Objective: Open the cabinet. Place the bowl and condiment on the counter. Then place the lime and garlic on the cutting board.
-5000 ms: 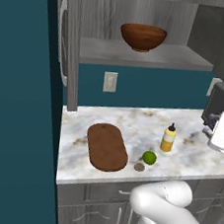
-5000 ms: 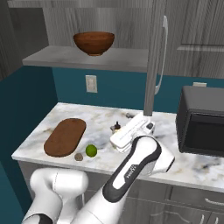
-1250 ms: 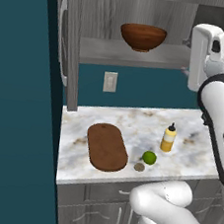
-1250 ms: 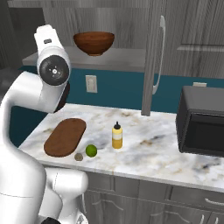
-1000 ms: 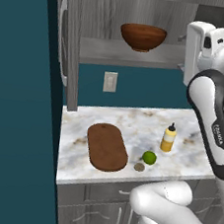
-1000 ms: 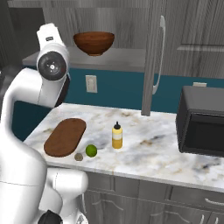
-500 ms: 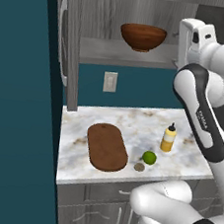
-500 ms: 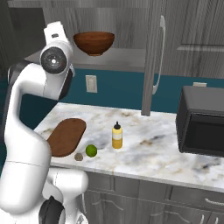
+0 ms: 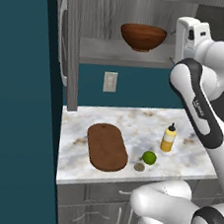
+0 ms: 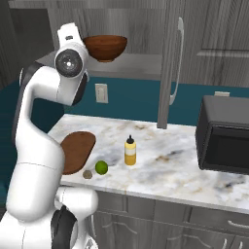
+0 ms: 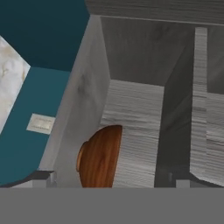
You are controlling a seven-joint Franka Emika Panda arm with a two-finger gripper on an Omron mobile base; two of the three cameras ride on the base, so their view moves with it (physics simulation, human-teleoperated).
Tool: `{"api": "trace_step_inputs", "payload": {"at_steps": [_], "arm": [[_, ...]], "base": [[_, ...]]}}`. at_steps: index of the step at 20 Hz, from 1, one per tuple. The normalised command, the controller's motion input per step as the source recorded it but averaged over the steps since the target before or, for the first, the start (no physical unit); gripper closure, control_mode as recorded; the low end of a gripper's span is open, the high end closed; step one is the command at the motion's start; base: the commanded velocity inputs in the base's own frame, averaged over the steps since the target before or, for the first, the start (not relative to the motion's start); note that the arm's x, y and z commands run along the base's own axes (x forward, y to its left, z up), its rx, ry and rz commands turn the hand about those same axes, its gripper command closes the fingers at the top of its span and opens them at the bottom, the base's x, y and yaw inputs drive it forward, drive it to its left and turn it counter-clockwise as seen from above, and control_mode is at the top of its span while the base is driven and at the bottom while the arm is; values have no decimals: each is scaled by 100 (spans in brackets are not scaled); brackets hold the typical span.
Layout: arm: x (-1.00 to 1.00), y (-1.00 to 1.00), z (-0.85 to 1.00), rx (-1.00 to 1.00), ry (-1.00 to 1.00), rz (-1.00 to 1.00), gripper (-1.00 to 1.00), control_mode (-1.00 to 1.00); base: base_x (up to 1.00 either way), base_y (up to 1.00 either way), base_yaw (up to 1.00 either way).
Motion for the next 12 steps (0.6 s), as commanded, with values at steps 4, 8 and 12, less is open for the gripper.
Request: {"api": "trace_step_inputs", "payload": {"at_steps": [4, 8, 12], "arm": [[34, 0, -12, -2, 1, 0, -100, -100], [32, 0, -4, -4, 1, 0, -100, -100], [38, 0, 0, -5, 1, 0, -100, -100]], "base": [[0, 0, 0], [0, 0, 0], [0, 0, 0]]}}
